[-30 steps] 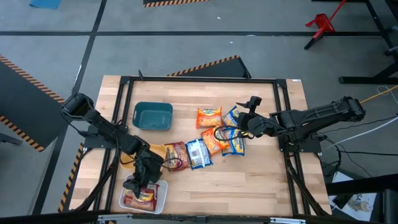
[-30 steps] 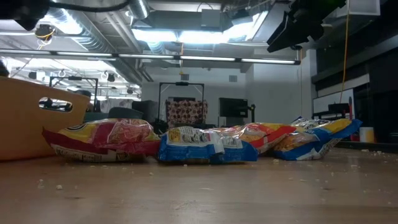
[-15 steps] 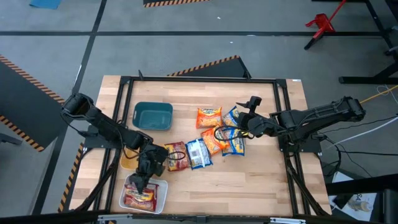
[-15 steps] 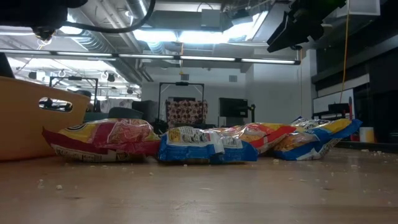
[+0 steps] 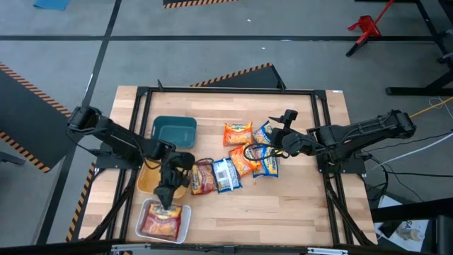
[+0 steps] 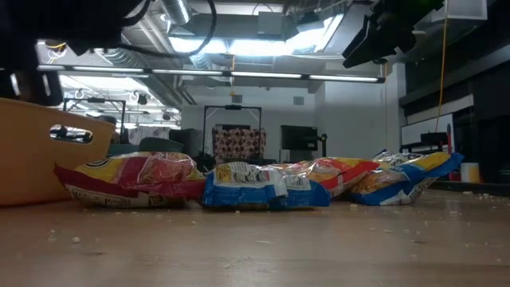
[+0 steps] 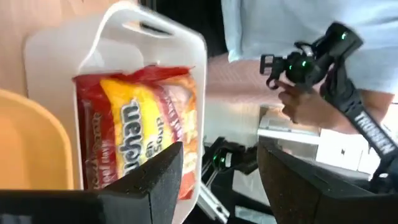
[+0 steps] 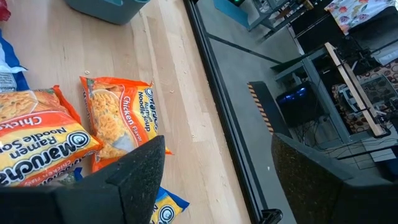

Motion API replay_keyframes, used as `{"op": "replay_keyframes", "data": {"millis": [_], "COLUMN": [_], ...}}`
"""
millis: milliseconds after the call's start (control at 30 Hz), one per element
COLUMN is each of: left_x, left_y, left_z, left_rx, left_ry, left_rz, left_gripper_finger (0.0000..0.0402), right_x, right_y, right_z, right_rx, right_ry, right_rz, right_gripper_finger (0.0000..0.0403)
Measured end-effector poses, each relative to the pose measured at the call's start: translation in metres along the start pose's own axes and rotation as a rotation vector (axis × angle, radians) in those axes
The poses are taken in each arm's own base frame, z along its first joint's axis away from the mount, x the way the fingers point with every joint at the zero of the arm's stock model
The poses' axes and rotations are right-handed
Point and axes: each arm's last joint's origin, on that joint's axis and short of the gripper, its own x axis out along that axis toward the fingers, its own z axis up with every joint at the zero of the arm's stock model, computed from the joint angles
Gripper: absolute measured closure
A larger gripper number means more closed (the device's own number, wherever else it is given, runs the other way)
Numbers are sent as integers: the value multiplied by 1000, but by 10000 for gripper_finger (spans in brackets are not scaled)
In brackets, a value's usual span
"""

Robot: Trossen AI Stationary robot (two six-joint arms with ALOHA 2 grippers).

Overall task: Sort Maruchan noodles
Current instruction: Put the red noodle pack into the white bin

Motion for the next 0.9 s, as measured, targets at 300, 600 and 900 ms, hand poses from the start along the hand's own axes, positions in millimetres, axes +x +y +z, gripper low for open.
{"op": "replay_keyframes", "data": {"millis": [300, 600, 900], "left_x": [-10, -51, -88], "left_y": [-21, 0, 19], "left_z": [-5, 18, 30], "left_rx": [98, 53, 85], "left_ry": [-192, -615, -784], "left_rz": [127, 440, 566], "left_gripper_finger": [201, 202, 202], "right_x": [0, 0, 21], "right_y": [0, 2, 27], "right_z": [-1, -2, 10], "right_rx": [-5, 72, 100], "right_ry": [5, 8, -27], "right_rz": [1, 69, 229], "right_gripper_finger": [125, 125, 125]}}
